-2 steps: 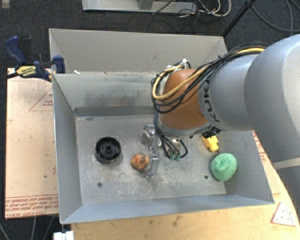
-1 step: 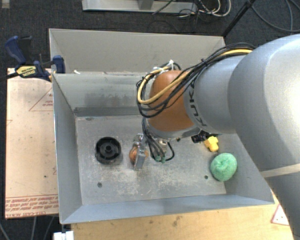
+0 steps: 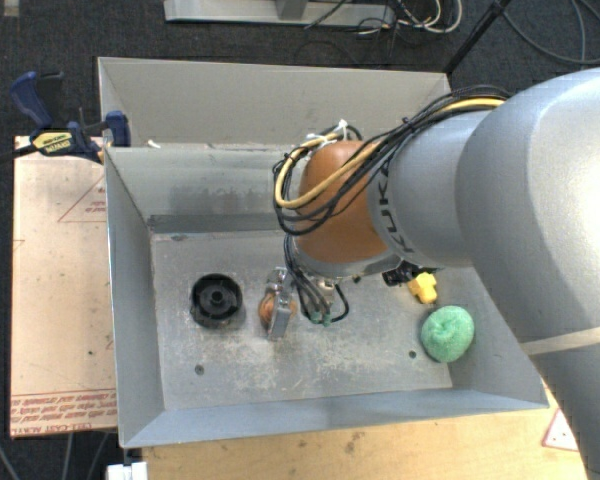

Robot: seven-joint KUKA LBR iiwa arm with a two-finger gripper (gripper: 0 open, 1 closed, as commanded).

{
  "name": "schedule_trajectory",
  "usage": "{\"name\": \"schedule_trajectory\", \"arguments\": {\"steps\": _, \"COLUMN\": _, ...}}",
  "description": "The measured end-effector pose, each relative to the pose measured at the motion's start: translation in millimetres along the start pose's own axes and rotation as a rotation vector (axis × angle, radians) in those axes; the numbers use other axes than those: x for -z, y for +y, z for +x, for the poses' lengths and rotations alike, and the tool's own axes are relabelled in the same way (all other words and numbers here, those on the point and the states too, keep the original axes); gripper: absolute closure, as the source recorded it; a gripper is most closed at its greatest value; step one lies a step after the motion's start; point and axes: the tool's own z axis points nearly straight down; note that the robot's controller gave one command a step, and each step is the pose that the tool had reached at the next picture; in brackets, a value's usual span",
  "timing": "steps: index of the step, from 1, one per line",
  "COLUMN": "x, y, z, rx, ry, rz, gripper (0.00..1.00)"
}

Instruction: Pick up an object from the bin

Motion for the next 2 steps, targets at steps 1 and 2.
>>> {"name": "schedule_trajectory", "arguments": {"steps": 1, "x": 148.8, "y": -9.6, "z": -10.2, "rx": -0.027, "ry": -0.003, "rz": 0.001, "gripper": 1.00}}
{"name": "schedule_trajectory", "arguments": {"steps": 2, "x": 148.2, "y": -9.6, "z": -9.8, "rx": -0.027, "ry": -0.001, "rz": 0.002, "gripper": 1.00}}
